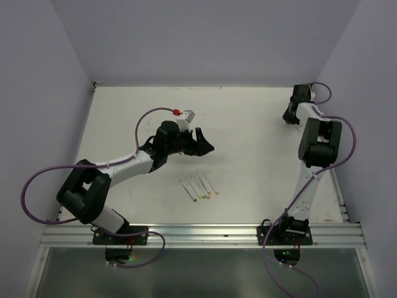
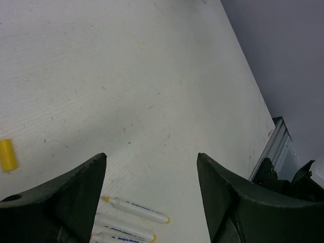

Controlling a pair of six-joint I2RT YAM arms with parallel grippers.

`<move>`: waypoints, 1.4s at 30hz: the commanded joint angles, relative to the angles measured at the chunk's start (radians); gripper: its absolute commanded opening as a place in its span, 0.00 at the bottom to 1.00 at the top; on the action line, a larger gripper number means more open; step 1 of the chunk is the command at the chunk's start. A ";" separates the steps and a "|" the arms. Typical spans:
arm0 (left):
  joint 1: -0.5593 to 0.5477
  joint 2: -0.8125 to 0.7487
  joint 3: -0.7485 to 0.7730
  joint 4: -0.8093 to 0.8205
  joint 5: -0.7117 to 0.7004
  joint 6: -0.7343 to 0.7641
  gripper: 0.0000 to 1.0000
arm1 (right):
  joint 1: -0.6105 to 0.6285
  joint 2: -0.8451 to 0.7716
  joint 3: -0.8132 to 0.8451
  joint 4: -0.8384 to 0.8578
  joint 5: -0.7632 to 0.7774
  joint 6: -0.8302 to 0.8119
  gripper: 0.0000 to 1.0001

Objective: Open the pen caps

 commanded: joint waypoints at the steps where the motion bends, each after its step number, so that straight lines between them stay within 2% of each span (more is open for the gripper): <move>1: 0.004 0.006 0.030 0.030 0.017 0.026 0.75 | 0.001 0.019 -0.018 0.027 -0.055 -0.012 0.00; 7: 0.004 0.005 0.030 0.025 0.029 0.013 0.75 | 0.008 -0.068 -0.114 0.116 -0.065 -0.047 0.00; 11: 0.008 0.022 0.020 0.053 0.078 -0.030 0.75 | 0.038 -0.232 -0.315 0.170 -0.079 -0.011 0.00; 14: 0.039 0.075 0.001 0.168 0.179 -0.114 0.74 | 0.099 -0.431 -0.491 0.220 -0.078 0.034 0.00; 17: 0.061 0.088 -0.029 0.235 0.240 -0.183 0.73 | 0.189 -0.539 -0.633 0.233 -0.053 0.033 0.00; 25: 0.081 -0.027 -0.040 0.162 0.225 -0.203 0.73 | 0.403 -0.989 -0.910 0.162 -0.160 0.049 0.00; 28: 0.091 -0.035 -0.036 0.162 0.236 -0.238 0.73 | 0.435 -1.150 -0.975 0.133 -0.273 0.054 0.00; 34: 0.091 0.028 -0.034 0.261 0.274 -0.362 0.74 | 0.478 -1.242 -0.987 0.046 -0.492 0.009 0.00; 42: 0.053 0.144 0.029 0.321 0.279 -0.433 0.71 | 0.571 -1.259 -0.975 0.037 -0.559 0.034 0.00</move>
